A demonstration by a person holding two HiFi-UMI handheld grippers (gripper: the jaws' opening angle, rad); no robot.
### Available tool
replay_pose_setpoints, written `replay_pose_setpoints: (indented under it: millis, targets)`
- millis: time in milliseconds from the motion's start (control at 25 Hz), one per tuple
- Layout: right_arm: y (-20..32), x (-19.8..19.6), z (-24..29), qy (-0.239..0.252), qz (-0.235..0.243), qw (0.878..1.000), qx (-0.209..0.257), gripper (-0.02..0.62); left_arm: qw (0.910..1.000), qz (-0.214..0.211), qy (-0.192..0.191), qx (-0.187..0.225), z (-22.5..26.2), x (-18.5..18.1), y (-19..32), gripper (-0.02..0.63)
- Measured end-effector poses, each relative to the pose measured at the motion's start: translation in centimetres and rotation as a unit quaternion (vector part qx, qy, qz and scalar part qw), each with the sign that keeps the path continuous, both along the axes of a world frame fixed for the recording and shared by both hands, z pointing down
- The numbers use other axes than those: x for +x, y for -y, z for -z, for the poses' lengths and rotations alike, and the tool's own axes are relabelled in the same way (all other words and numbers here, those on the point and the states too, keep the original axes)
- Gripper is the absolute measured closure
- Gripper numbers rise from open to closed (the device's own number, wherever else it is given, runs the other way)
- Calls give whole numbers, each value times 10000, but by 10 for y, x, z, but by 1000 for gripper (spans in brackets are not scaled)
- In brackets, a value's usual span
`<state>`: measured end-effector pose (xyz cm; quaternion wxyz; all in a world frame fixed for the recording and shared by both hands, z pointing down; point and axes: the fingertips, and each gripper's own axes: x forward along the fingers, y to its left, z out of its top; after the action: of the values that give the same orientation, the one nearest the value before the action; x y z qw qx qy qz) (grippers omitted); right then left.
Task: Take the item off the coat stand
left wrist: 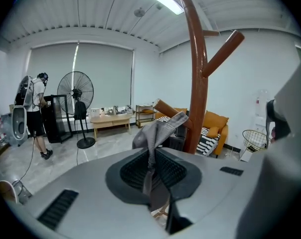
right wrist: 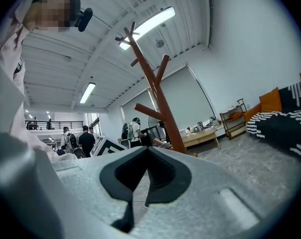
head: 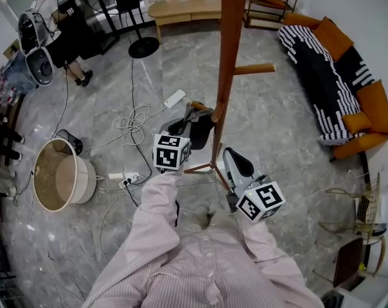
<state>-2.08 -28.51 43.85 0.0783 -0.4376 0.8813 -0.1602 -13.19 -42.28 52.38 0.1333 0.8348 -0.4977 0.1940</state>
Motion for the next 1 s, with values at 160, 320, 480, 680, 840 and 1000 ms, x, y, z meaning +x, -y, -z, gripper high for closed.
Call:
replay_pose_setpoints:
  millis: [160,320,480,680,840,1000]
  targets:
    - [-1,-1,1,17,33,10000,26,591,10000,50,-19,72,7,-3,0,571]
    - [-1,-1,6,9,43,10000,46,591,9999,75,-20,129,15,-5,0,571]
    - [-4,0,5,16,24,10000,73,591,9997,102,-25,206,18,-7,-2,572]
    - [-5,0,7,37,12,10000,90,591,9995,183,-58,249,26,-13,-1,572]
    - [-7,-1,8,53,11,9999,103,591,9992,242,-101,315,32,-18,-1,572]
    - [-10,-6,8,66,15,9999,127,591,9987,296,-151,388,38,-26,-1,572]
